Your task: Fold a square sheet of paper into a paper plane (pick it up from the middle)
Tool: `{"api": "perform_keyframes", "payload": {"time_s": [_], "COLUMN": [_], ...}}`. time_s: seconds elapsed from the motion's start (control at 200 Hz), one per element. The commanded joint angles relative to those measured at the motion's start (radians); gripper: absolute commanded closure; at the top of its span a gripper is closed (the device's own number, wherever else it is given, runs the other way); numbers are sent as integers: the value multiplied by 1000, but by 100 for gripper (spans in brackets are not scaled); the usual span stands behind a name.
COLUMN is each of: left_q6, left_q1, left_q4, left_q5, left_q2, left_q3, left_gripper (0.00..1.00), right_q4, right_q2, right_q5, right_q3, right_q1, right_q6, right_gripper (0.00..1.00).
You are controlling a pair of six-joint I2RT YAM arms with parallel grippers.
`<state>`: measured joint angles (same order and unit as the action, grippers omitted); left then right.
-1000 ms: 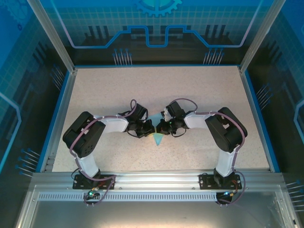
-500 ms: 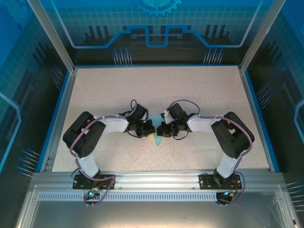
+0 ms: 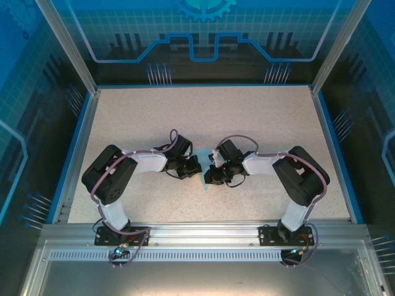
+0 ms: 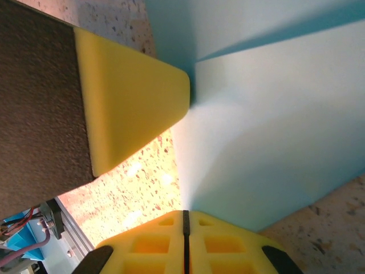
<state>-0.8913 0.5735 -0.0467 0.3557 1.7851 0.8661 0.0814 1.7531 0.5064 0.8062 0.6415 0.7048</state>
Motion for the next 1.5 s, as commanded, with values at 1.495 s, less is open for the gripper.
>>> {"api": "perform_keyframes", "payload": {"time_s": [1.495], "left_q6": [-20], "left_q1": [15], "left_q4": [-56], "left_q5": [-46], "left_q2": [19], "left_q3": [-38], "left_gripper": [98], "right_q4": [94], "right_q2": [-90], "right_q5": [-52], "right_q3": [-13], "right_q1": [54], "right_q6": [-78], "right_gripper": [90]}}
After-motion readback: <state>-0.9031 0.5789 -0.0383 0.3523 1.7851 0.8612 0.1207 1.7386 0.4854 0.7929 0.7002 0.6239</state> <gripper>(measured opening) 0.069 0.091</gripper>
